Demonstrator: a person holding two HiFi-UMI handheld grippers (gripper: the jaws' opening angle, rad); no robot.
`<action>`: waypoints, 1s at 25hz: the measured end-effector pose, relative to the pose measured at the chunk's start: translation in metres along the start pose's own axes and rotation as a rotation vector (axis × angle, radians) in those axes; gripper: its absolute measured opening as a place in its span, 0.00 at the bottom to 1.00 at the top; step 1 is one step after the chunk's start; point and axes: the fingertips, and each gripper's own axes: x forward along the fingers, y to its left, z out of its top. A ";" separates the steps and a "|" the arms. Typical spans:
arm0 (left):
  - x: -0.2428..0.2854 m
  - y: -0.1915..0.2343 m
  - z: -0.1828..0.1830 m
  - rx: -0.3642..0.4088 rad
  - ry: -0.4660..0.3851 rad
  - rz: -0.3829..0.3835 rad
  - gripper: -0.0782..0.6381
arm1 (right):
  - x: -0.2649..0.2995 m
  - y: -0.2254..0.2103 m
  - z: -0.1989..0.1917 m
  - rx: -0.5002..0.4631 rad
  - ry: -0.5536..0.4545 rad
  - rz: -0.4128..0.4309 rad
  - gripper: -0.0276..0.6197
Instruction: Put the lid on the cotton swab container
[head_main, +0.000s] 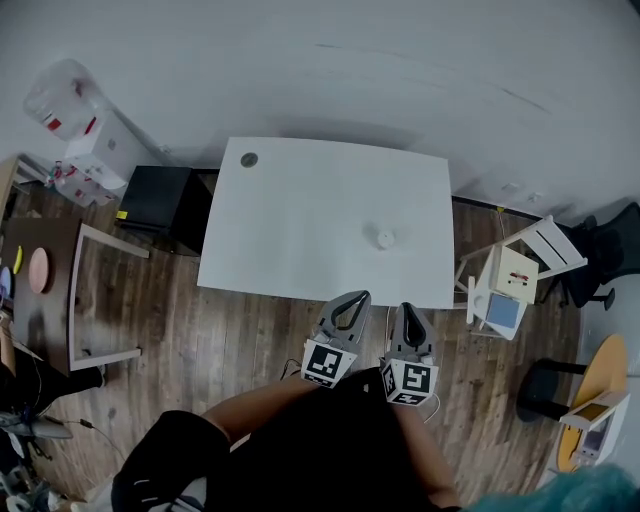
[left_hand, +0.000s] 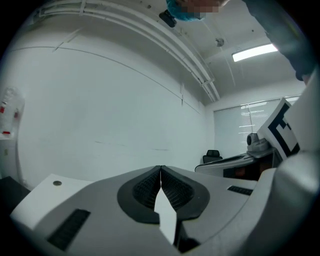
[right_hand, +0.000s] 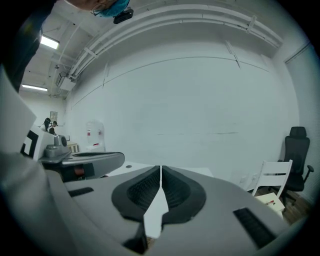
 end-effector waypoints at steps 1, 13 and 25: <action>0.001 0.005 -0.003 -0.014 0.013 0.002 0.13 | 0.002 -0.003 -0.002 0.007 0.008 -0.004 0.09; 0.052 0.038 -0.048 -0.039 0.082 -0.009 0.13 | 0.067 -0.061 -0.023 0.047 0.035 -0.026 0.09; 0.155 0.061 -0.118 0.022 0.225 -0.107 0.13 | 0.160 -0.110 -0.037 0.021 0.119 0.033 0.09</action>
